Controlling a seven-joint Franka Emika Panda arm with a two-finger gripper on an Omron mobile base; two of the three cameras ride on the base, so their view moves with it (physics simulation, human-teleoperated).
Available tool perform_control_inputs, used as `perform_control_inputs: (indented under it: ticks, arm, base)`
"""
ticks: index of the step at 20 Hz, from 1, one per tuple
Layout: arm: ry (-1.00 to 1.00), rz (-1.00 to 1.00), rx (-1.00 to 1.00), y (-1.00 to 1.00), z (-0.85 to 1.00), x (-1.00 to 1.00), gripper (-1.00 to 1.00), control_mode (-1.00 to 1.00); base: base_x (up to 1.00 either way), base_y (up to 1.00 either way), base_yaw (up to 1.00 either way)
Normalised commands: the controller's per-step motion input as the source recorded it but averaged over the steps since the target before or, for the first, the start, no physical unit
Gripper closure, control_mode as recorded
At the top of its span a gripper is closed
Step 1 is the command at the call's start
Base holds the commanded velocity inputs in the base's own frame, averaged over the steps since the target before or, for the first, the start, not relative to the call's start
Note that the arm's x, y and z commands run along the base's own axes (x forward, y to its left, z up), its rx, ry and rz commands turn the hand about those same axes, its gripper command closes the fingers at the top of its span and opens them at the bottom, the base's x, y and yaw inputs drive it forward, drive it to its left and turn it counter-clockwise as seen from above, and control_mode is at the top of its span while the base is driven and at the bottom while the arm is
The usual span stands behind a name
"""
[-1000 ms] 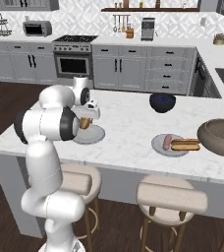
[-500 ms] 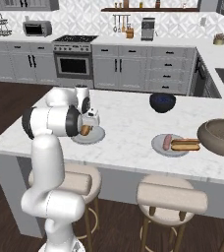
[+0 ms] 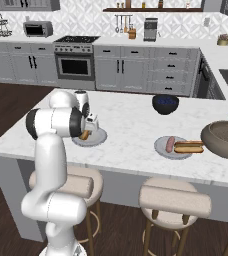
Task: Place one bun and one sausage from the bowl on each plate.
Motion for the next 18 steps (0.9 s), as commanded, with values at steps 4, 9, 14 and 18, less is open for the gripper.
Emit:
perform_control_inputs:
  ticks: [4,9,14,18]
  arm:
    - [0.00,-0.09,0.00,-0.14,-0.11,0.49,-1.00,-1.00]
    - [0.00,-0.05,0.00,-0.07,0.10,-0.28,-1.00,-1.00]
    - [-0.05,-0.05,0.00,-0.08,0.73,-0.69,-1.00,-1.00]
    - [-0.07,0.00,0.03,-0.23,1.00,-0.97,-1.00,-1.00]
  base:
    - [0.00,0.00,0.00]
    - [0.00,0.00,0.00]
    - [0.00,0.00,0.00]
    - [0.00,0.00,0.00]
